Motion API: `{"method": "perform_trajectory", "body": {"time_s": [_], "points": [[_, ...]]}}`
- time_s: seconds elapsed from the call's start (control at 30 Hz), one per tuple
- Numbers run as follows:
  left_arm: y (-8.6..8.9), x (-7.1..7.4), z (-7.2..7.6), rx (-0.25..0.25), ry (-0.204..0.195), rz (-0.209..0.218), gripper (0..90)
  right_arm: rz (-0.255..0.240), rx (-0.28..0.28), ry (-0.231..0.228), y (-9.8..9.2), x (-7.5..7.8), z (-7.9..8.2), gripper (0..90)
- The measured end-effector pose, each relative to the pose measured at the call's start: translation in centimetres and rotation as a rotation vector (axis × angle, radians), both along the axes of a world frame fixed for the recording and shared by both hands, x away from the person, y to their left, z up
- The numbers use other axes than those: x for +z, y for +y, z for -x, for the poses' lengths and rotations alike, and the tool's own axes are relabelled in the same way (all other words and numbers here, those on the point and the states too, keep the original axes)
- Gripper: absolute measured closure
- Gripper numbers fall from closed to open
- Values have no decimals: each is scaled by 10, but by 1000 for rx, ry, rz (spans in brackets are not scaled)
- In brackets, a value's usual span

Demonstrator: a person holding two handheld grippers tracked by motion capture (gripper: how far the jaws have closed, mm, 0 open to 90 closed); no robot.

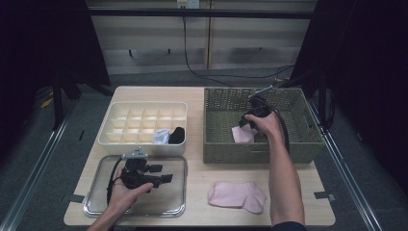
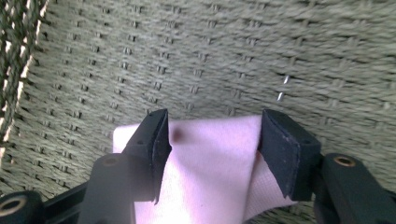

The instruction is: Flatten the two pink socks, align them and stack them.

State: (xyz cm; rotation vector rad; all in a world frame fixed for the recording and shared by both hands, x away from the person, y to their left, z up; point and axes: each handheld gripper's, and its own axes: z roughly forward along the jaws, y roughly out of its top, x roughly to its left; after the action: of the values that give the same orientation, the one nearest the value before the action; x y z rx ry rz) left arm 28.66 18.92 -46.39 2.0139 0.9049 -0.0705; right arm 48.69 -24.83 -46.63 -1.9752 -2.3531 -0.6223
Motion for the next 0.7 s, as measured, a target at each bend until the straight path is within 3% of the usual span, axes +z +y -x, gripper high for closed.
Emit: {"method": "perform_trajectory", "body": {"time_s": [0.1, 0.2, 0.27, 0.43, 0.7], "points": [[-1, 0, 0, -1, 0, -1, 337, -1, 9, 32, 1, -2, 0, 539], [-1, -1, 0, 3, 1, -1, 337, 11, 25, 57, 3, -4, 0, 722], [0, -1, 0, 4, 2, -1, 337, -7, 22, 58, 2, -2, 0, 864], [-1, -2, -1, 4, 8, -3, 337, -37, 15, 2, 1, 5, 2, 889], [0, -4, -1, 8, 10, -7, 336, -98, 6, -34, 0, 13, 4, 889]]}}
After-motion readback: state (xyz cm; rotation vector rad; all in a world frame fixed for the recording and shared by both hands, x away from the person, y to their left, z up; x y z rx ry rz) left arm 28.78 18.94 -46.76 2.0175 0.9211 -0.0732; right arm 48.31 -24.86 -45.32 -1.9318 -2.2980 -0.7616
